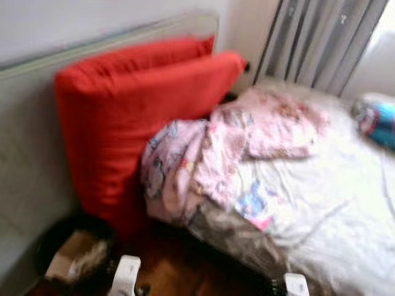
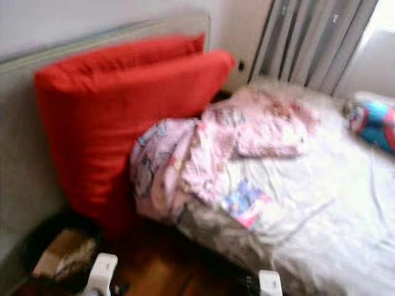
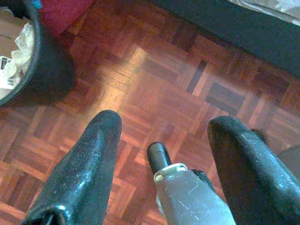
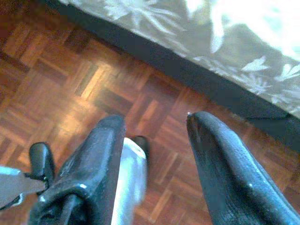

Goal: Clean up the room

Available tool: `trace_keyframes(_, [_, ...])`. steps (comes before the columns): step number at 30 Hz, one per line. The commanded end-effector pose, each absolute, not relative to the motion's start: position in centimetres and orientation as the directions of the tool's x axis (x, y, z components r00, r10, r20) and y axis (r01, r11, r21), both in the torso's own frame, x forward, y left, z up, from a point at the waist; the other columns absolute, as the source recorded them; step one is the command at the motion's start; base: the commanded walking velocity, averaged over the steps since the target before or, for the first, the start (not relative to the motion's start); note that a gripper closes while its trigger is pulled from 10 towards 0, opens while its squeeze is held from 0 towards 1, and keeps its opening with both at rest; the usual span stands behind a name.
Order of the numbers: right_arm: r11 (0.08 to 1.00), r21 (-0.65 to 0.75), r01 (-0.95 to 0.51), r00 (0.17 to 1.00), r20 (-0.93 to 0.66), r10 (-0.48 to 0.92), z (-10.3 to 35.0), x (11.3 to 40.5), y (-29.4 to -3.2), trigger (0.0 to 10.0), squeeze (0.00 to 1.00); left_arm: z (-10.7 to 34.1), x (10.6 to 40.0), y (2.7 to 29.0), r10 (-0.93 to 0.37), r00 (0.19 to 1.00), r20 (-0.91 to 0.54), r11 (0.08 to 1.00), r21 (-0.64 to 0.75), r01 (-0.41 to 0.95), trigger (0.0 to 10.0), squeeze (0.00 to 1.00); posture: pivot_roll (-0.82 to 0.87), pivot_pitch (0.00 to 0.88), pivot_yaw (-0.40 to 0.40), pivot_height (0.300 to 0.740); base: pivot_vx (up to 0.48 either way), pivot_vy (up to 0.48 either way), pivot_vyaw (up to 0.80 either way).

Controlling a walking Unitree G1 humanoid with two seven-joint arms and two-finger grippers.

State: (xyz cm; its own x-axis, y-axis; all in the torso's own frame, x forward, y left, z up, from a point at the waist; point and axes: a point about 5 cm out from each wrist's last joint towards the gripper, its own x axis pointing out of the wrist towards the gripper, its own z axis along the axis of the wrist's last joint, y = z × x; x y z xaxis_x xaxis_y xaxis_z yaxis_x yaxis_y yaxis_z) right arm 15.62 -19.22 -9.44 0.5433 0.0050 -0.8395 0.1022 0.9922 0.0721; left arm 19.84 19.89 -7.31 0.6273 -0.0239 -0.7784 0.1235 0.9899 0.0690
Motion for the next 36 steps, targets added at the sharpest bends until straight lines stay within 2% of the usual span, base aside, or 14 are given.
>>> trace_keyframes(1, [0.992,0.060,0.109,0.557,-0.831,-0.011,-9.25,15.83,-19.85,10.0,0.00,-7.51,19.66,19.41,-0.036,0.614,-0.788,0.989,0.062,0.137,10.0,0.00,0.02,0.000,-0.027,0.740,0.000,-0.405,0.00])
trace_keyframes(6, [0.991,0.061,0.122,0.550,-0.835,-0.016,-9.31,15.71,-19.83,10.0,0.00,-7.51,19.64,19.46,-0.036,0.614,-0.789,0.988,0.063,0.140,10.0,0.00,0.02,0.000,-0.025,0.740,0.000,-0.406,0.00])
trace_keyframes(17, [0.992,0.067,0.108,0.546,-0.838,-0.003,-9.32,15.72,-19.77,10.0,0.00,-7.51,19.65,19.47,-0.034,0.614,-0.788,0.989,0.063,0.136,10.0,0.00,0.03,0.000,-0.029,0.740,0.000,-0.407,-0.69])
trace_keyframes(25, [0.991,0.072,0.116,0.553,-0.833,-0.004,-9.28,15.81,-19.76,10.0,0.00,-7.48,19.70,19.47,-0.035,0.615,-0.788,0.989,0.062,0.135,10.0,0.00,0.03,0.000,-0.031,0.740,0.000,-0.409,0.00])
trace_keyframes(36, [0.990,0.078,0.117,0.546,-0.838,0.002,-9.33,15.71,-19.77,10.0,0.00,-7.51,19.67,19.40,-0.035,0.614,-0.789,0.989,0.061,0.135,10.0,0.00,0.03,0.000,-0.031,0.740,0.000,-0.407,-0.66])
